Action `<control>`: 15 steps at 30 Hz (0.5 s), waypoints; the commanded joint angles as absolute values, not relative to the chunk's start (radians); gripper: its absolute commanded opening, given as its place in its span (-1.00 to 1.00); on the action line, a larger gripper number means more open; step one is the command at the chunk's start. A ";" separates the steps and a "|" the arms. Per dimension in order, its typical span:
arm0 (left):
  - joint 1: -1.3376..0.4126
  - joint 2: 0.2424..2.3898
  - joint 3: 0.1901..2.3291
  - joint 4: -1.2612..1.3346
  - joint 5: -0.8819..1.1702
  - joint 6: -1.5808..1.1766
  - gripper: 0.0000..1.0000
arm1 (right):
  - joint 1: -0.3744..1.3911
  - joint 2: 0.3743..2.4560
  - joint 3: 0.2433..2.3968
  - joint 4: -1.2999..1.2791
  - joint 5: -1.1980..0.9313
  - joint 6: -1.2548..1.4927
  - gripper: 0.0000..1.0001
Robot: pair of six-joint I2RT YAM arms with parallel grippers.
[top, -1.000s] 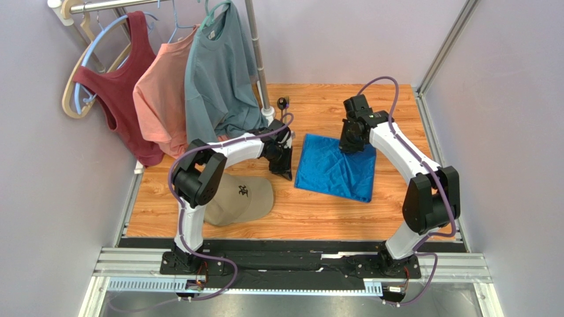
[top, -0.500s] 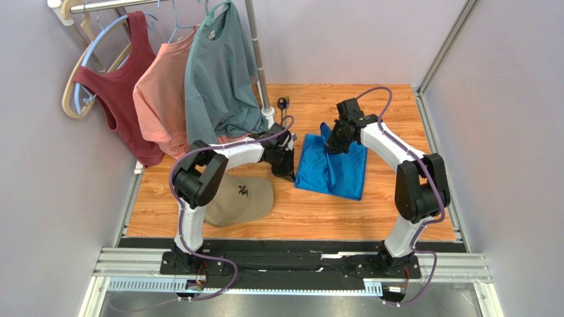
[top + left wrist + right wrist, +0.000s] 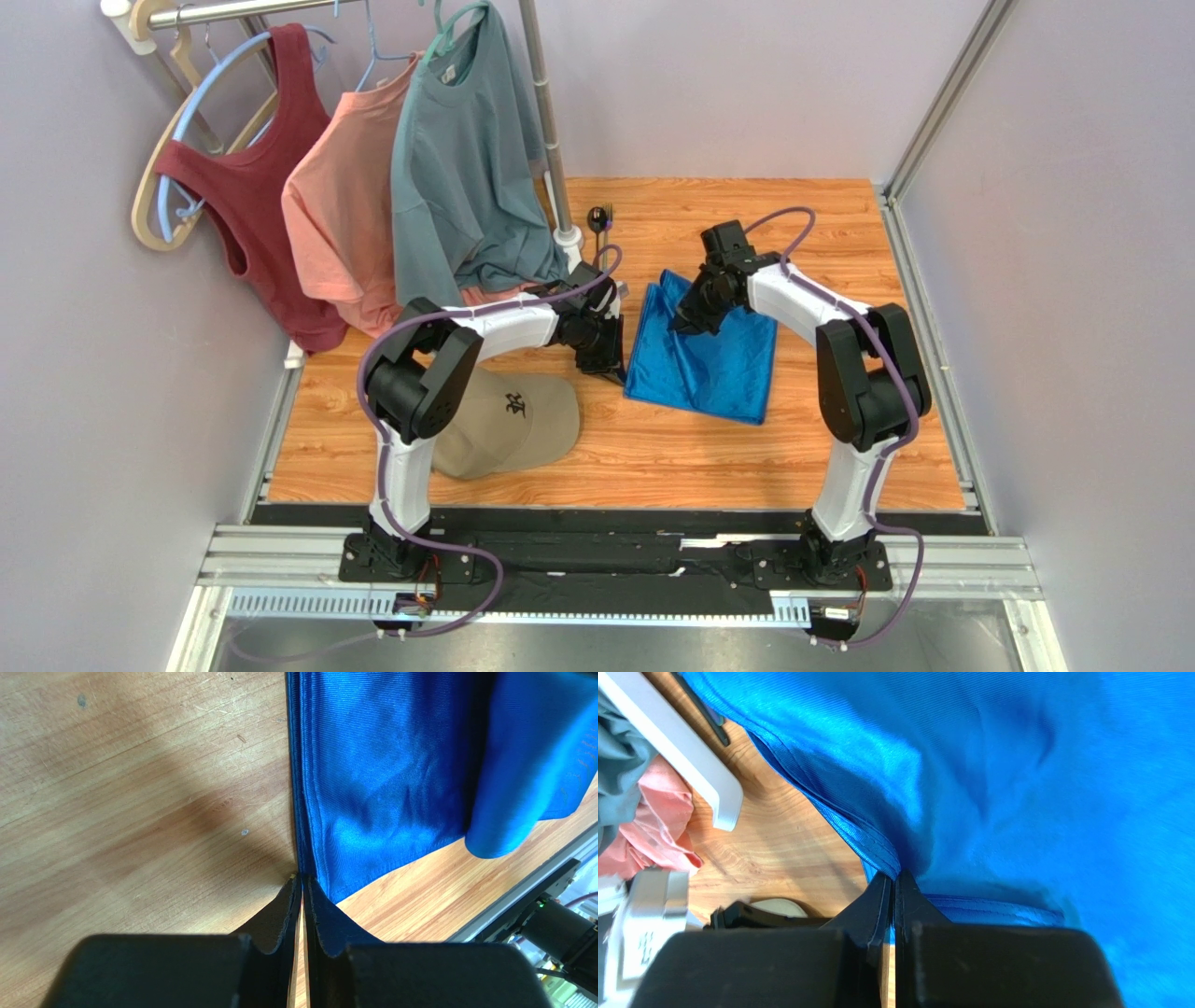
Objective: Fold the napkin into a case and place the utensils inside
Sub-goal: Fold the rectangle-folded napkin at the center of the board.
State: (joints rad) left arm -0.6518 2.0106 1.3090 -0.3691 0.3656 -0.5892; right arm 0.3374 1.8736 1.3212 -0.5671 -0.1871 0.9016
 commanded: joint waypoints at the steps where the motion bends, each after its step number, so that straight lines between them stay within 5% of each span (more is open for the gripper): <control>1: -0.650 1.968 1.290 -0.356 0.362 -0.592 -0.76 | 0.347 1.910 1.322 -0.500 -0.232 0.972 -1.00; 12: -0.652 1.957 1.266 -0.341 0.367 -0.598 -0.76 | 0.357 1.980 1.333 -0.469 -0.258 0.989 -0.99; 15: -0.649 1.930 1.252 -0.342 0.338 -0.598 -0.71 | 0.360 1.987 1.342 -0.446 -0.303 0.954 -0.72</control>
